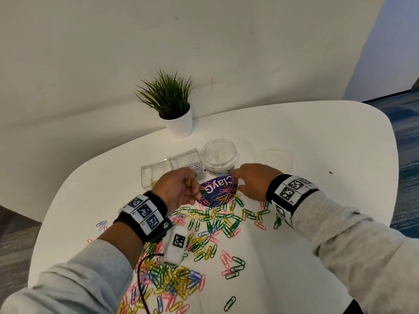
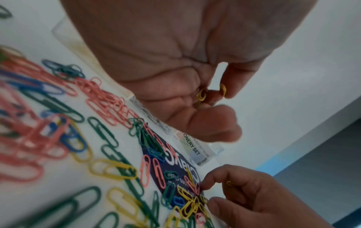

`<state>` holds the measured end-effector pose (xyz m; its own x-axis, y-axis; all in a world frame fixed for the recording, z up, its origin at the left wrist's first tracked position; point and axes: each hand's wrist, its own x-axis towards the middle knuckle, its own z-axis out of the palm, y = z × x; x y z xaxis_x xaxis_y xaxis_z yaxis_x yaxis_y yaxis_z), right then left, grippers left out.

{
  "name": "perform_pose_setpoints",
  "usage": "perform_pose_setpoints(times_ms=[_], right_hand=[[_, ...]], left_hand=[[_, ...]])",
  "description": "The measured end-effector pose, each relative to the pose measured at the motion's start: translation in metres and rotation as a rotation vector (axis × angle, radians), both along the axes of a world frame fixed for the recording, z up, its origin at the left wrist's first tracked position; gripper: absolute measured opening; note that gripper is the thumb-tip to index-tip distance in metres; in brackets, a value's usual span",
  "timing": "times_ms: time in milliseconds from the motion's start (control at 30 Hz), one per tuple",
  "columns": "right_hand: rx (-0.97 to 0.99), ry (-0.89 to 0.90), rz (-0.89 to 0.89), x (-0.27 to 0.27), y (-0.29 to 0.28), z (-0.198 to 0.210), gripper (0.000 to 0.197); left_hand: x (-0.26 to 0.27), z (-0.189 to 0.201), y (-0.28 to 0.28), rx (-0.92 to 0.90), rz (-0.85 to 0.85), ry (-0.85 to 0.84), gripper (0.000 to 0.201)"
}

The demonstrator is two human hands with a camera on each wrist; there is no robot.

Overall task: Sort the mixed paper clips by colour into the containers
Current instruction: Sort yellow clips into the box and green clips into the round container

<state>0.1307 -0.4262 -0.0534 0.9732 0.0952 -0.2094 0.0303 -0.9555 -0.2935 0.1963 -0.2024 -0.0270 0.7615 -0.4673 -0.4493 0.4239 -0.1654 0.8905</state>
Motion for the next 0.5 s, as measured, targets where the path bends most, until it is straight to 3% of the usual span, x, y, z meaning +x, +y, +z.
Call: perform_pose_setpoints(times_ms=[100, 200, 367, 433, 500], right_hand=[[-0.024, 0.003, 0.011, -0.001, 0.002, 0.002, 0.018], [-0.020, 0.041, -0.004, -0.004, 0.003, 0.008, 0.018], [0.025, -0.046, -0.031, -0.007, 0.002, 0.011, 0.020], [0.021, -0.044, -0.017, -0.005, 0.001, 0.006, 0.019], [-0.006, -0.020, 0.011, 0.000, 0.000, 0.000, 0.017]], left_hand=[[-0.001, 0.001, -0.011, -0.018, 0.008, 0.000, 0.020], [0.002, -0.003, -0.030, 0.167, -0.058, -0.118, 0.026], [0.006, -0.012, -0.052, 0.915, -0.656, -0.999, 0.017], [0.005, -0.016, -0.057, 0.992, -0.742, -1.151, 0.021], [0.005, -0.017, -0.059, 0.991, -0.759, -1.184, 0.026]])
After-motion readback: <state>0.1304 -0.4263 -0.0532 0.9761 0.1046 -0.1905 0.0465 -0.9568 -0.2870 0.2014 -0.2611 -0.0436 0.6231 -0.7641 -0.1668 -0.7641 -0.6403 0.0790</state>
